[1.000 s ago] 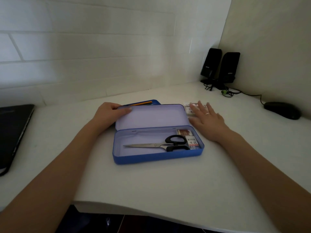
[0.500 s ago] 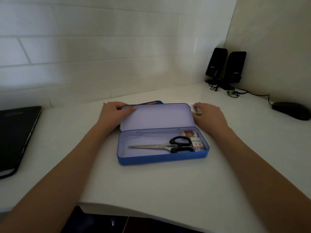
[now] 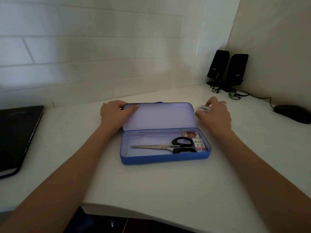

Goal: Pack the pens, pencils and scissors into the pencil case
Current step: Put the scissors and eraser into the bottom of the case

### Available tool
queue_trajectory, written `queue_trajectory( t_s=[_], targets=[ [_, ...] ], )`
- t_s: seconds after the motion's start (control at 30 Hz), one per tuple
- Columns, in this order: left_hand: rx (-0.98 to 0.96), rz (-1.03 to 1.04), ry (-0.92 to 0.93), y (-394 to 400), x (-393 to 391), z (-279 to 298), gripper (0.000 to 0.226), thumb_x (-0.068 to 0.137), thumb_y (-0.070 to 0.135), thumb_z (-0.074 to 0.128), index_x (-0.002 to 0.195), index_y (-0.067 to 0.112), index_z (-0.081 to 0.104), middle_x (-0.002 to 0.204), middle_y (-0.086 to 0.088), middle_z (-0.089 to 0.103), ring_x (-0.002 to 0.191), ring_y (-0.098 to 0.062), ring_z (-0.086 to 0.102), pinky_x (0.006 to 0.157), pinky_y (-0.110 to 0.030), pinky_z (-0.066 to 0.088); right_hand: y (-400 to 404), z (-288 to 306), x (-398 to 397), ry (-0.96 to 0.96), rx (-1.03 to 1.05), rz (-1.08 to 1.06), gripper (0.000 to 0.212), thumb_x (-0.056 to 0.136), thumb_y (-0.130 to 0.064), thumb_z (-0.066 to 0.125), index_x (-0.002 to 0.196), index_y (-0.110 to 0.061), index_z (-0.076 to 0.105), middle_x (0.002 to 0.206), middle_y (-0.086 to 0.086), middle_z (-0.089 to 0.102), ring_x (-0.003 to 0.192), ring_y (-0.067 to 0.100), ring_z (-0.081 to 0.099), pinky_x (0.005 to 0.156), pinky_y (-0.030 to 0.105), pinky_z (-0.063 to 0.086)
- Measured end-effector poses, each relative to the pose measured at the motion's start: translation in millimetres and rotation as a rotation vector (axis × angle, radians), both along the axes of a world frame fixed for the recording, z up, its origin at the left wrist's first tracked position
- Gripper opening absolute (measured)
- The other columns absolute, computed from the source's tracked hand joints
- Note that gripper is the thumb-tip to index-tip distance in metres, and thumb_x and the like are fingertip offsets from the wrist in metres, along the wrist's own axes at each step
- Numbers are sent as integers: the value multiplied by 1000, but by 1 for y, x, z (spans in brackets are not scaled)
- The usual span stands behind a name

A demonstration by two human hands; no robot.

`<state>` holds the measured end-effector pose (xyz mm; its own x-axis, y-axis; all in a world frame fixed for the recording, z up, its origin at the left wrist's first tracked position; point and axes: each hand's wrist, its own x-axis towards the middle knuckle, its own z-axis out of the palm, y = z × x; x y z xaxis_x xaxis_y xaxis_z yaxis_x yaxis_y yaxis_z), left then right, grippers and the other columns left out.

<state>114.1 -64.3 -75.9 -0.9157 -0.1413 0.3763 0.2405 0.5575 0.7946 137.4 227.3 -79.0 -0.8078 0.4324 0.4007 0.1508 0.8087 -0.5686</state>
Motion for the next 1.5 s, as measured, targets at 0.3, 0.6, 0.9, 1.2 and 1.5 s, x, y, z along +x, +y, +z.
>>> queue_trajectory(
  t_s=[0.3,0.6,0.9,1.2,1.5],
  targets=[
    [-114,227,41,2,-1,5,30,81,47,65,67,21,58,60,2,52,76,-26,54,104,-51,36,-48,53,35,228,-430,303,22,72,-36,68,88,-22,60,83,-7,63,63,-6,54,47,3,38],
    [-95,296,39,1,1,7,46,82,43,61,50,13,48,49,1,43,68,-30,49,99,-50,38,-138,23,81,-172,-22,725,35,68,-32,67,98,-28,51,108,0,39,103,21,39,81,30,41],
    [-54,284,89,1,-2,6,43,83,41,62,53,11,54,54,-9,53,73,-34,55,95,-45,39,-121,18,67,-202,-119,685,48,75,-25,68,116,-30,45,117,2,35,111,22,40,82,21,36],
    [-42,301,109,0,-4,4,39,83,43,62,67,8,64,67,-11,59,70,-26,50,86,-37,38,-107,23,52,-186,-79,730,26,89,-9,52,99,-32,59,108,-2,57,92,14,60,55,8,42],
    [-45,269,115,0,-2,5,38,83,42,63,73,6,69,75,-17,67,84,-36,61,87,-40,43,-104,20,49,-276,348,927,64,85,11,39,120,-39,61,141,-14,47,125,17,36,104,34,35]
  ],
)
